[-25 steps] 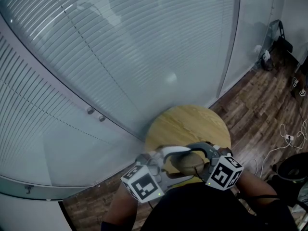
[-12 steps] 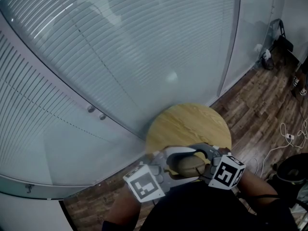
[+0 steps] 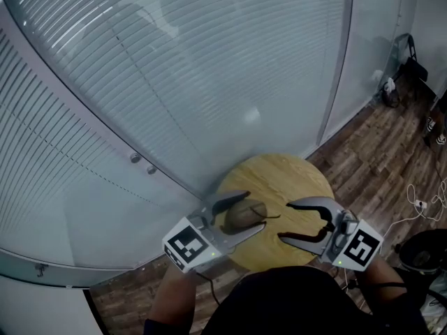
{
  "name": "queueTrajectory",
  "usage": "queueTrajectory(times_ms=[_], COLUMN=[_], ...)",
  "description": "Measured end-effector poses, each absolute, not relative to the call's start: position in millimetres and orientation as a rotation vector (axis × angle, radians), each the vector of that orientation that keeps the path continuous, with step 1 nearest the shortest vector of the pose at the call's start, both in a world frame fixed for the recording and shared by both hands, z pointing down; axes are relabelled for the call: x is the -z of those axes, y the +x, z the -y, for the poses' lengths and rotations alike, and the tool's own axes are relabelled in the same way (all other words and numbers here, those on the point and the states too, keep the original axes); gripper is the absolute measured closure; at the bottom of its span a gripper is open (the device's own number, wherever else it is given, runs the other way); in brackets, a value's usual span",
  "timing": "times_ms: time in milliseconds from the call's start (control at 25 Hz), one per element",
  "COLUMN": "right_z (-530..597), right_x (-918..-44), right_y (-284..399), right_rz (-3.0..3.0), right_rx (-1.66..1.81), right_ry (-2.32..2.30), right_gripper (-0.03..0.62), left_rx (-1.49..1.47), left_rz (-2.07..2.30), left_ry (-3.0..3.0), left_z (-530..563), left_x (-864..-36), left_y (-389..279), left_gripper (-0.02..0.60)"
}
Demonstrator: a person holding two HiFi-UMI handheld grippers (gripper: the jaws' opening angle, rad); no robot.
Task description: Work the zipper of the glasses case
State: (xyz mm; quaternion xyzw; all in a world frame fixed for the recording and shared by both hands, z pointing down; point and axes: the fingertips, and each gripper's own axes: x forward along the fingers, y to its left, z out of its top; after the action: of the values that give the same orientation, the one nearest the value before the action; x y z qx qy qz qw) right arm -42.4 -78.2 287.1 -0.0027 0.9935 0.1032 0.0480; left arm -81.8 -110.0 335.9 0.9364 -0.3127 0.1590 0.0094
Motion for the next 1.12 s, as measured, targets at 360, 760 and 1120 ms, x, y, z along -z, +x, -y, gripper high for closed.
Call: queueTrajectory(times_ms=[360, 760, 1120], right_z=[74.9, 63.9, 74.8], right_x=[-293.4, -309.1, -288.3], right_y=[-49.7, -51.0, -48.8], right_rz=[-3.057, -3.127, -3.046], right_rx=[-0.408, -0.406, -0.426], right_ry=[-0.090, 0.045, 0.082], right_gripper=[0.425, 0.579, 0.582], left_rx=[-0.543, -0.563, -0.071], left_rz=[0.799, 0.695, 0.410], left_ry=[2.945, 2.927, 2.815], left_z=[95.8, 86.6, 79.3], left_x=[-351.9, -365.0, -346.5], left_y=[-61.0, -59.3, -49.6], left_gripper=[0.275, 0.275, 0.279])
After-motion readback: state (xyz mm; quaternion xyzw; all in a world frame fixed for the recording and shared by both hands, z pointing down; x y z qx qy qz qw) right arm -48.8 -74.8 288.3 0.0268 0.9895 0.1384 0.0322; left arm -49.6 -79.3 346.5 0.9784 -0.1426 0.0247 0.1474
